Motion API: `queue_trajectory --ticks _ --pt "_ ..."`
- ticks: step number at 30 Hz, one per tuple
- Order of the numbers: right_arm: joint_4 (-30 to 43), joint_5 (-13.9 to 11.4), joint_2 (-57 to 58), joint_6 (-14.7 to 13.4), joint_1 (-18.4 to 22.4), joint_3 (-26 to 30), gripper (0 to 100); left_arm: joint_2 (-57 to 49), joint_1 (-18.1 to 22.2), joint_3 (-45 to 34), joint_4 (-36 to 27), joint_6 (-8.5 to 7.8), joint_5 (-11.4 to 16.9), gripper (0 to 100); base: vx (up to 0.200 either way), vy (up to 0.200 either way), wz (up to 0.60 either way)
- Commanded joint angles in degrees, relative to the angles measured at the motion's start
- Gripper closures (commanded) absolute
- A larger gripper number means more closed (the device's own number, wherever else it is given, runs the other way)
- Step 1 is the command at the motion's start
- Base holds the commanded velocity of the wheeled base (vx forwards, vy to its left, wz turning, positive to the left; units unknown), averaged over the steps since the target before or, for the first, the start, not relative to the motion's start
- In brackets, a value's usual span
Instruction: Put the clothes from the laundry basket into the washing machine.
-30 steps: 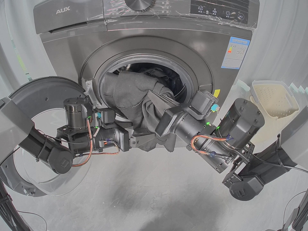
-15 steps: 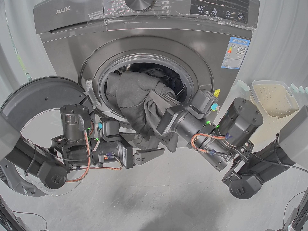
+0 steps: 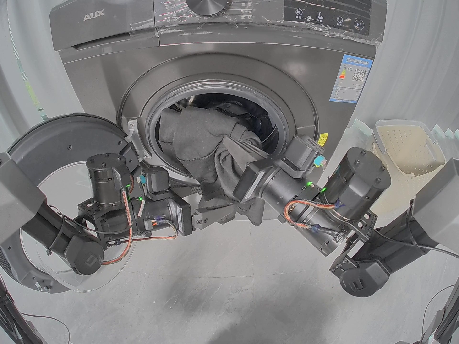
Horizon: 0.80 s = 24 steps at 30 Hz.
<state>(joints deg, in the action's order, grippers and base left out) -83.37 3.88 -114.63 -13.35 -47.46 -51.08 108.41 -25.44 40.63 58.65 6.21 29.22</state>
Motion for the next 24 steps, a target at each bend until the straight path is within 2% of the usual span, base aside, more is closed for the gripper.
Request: queue_trajectory --ticks 1,18,24 --pt "0.1 0.0 0.0 0.1 0.0 -0.2 100 1.0 1.3 -0.4 0.1 0.04 0.0 0 0.0 0.0 0.0" --pt "0.0 0.0 0.0 0.1 0.0 -0.2 100 4.9 1.3 1.2 1.9 -0.05 0.0 0 0.0 0.0 0.0" --pt "0.0 0.0 -0.2 0.1 0.0 -0.2 100 4.1 0.4 1.4 2.2 0.91 0.0 0 0.0 0.0 0.0"
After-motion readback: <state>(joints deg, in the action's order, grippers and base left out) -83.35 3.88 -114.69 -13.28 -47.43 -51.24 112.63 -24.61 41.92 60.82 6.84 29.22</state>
